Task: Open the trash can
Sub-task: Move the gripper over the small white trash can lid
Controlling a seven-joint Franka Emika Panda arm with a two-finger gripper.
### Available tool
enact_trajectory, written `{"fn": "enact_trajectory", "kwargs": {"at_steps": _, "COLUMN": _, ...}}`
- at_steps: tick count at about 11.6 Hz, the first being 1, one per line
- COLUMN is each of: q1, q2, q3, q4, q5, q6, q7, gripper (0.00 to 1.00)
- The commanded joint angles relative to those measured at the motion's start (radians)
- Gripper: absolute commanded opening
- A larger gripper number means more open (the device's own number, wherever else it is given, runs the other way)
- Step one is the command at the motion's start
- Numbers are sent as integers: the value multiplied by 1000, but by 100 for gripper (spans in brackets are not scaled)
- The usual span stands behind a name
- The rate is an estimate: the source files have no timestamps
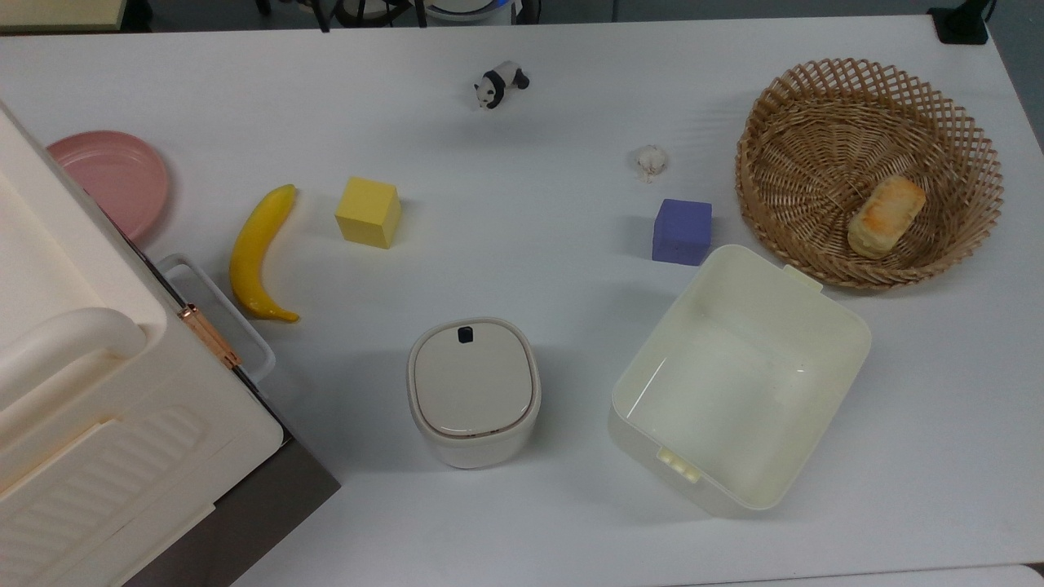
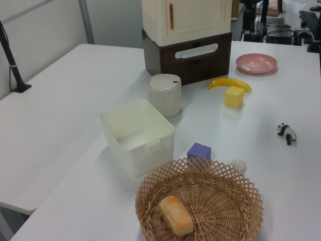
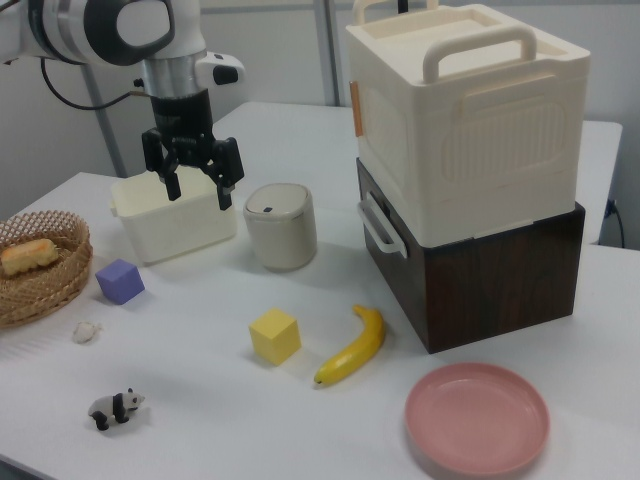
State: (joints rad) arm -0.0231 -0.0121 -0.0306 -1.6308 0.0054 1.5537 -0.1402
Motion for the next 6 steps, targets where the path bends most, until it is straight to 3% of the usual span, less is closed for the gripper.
{"fn": "enact_trajectory", "kwargs": {"at_steps": 1, "q1": 41, "q2": 7, "q3": -6, "q4": -20, "q5": -13, "q6": 25, "q7": -15, "gripper": 74}}
{"fn": "enact_trajectory", "kwargs": {"at_steps": 3, "q1": 43, "q2": 6, "q3": -6, "q4": -20, "q5": -13, "q6": 23, "q7": -18, "gripper": 30}}
{"fn": "enact_trajectory", "kwargs": {"at_steps": 4, "q1": 43, "q2": 6, "q3": -6, "q4": -20, "q5": -13, "q6": 20, "q7": -18, "gripper": 16}}
{"fn": "enact_trajectory", "kwargs": {"at_steps": 6, "q1": 43, "q2": 7, "q3": -5, "q4": -20, "q5": -10, "q6": 14, "q7": -18, "gripper": 11}}
